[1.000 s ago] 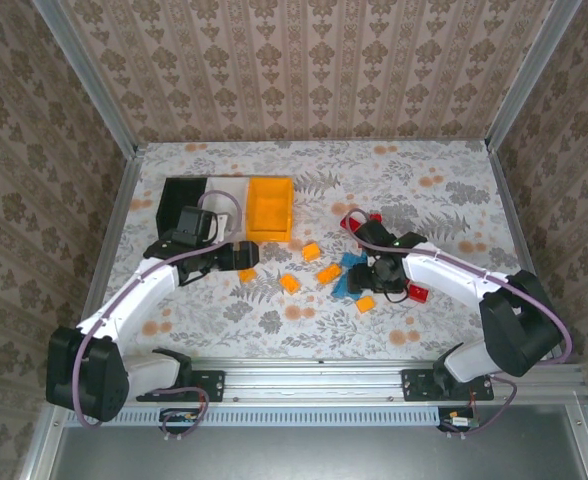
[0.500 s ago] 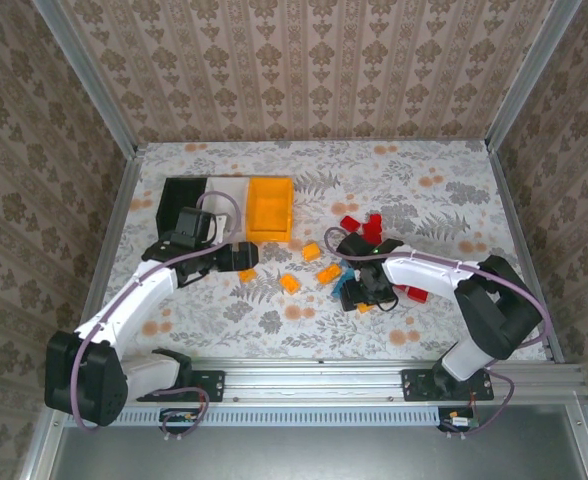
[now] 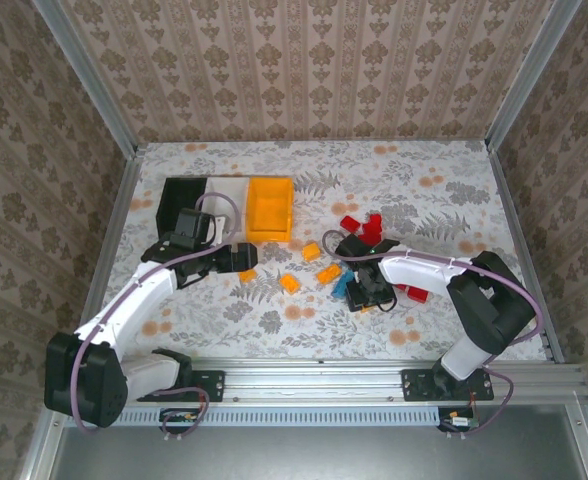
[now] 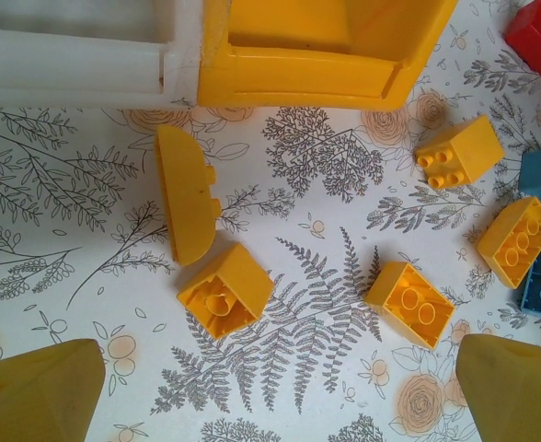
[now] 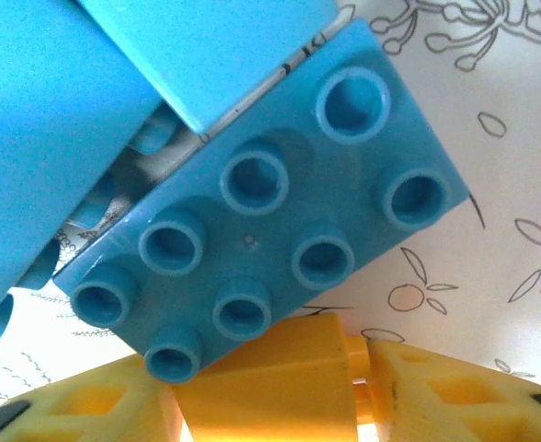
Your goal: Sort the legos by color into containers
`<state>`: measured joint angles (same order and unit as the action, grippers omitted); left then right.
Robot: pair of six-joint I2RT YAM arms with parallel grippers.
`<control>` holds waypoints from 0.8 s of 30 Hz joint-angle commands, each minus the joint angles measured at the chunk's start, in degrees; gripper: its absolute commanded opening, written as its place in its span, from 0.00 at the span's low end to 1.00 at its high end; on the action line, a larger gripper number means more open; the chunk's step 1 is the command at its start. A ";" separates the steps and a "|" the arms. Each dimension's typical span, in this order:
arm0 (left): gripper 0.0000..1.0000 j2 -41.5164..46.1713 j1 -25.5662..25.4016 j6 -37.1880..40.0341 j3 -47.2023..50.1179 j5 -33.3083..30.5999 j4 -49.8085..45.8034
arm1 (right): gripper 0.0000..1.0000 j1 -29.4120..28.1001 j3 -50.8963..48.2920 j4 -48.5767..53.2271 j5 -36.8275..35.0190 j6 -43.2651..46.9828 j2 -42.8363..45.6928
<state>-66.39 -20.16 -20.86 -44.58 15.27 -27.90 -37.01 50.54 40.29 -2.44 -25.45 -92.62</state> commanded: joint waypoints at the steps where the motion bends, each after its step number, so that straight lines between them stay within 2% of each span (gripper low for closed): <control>1: 1.00 1.40 0.59 -0.60 1.02 0.73 -0.75 | 0.48 -0.25 -0.35 1.40 -2.01 -0.08 -0.08; 5: 1.00 1.61 0.75 -0.67 1.16 0.82 -0.84 | 0.39 -0.25 -0.23 2.14 -2.11 -0.35 1.32; 13: 1.00 3.99 1.50 -0.89 1.07 1.12 -1.64 | 0.39 -0.25 3.04 8.49 -0.64 -1.16 10.19; 17: 1.00 6.09 2.86 -2.06 2.02 1.66 -0.62 | 0.39 -0.10 8.40 8.35 4.17 -2.48 15.42; 20: 1.00 8.54 4.33 -3.57 3.20 2.62 0.79 | 0.40 0.01 13.26 6.13 7.47 -3.51 15.01; 24: 1.00 12.41 6.84 -4.92 4.50 4.02 1.26 | 0.40 0.19 22.18 1.01 12.45 -4.61 6.81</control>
<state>-56.69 -14.76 -23.62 -41.08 17.19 -27.40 -36.99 68.03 44.97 4.80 -28.23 -80.29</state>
